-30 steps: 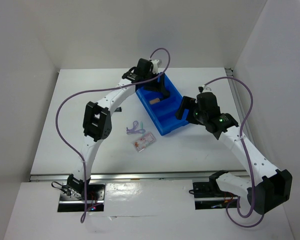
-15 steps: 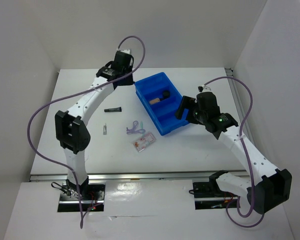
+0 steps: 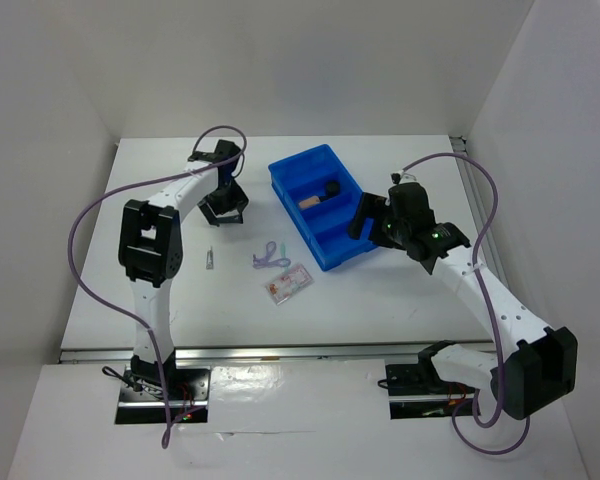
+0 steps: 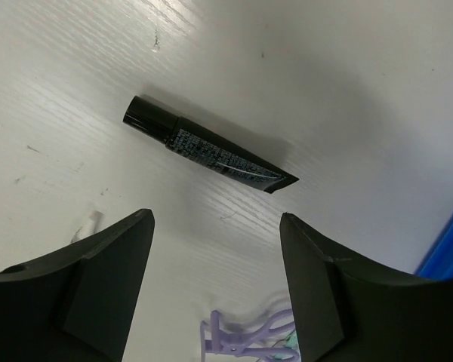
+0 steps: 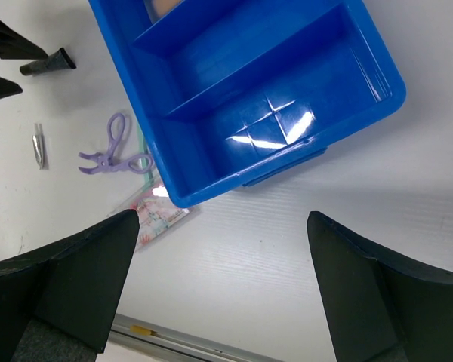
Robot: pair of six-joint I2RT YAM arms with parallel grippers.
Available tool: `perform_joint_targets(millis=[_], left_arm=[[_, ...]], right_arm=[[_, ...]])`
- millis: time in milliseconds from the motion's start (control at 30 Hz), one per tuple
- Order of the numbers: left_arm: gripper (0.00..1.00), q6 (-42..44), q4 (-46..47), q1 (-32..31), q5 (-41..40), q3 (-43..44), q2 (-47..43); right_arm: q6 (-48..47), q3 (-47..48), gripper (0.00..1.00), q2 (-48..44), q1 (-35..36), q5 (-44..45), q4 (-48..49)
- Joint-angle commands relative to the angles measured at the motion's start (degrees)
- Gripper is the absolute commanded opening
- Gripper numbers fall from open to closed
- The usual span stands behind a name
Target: Organize the makeup
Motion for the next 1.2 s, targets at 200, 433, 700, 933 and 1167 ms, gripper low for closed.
perform_joint_targets(millis=[200, 433, 700, 933, 1167], left_arm=[[0.74, -13.7, -0.8, 1.8, 0.5, 1.0, 2.7], [0.74, -23.3, -4.2, 1.8, -1.3, 2.2, 6.2], [0.48, -20.6, -1.5, 1.8, -1.3, 4.3, 9.6], [0.1, -16.6, -0.9, 1.8, -2.5, 3.8, 8.4], [0.0, -5.5, 2.5, 0.1, -5.6, 3.8, 1.0]], right_arm=[[-0.6, 0.6, 1.0, 0.5, -0.3, -1.6, 2.3], [-1.2, 0.0, 1.0, 2.3, -0.3, -3.2, 2.8], [-1.7, -1.0, 1.0, 2.3, -0.3, -3.8, 2.8], [-1.7, -1.0, 1.0, 2.9, -0.3, -4.3, 3.3], [-1.7, -1.0, 1.0, 3.4, -0.3, -4.3, 3.3]])
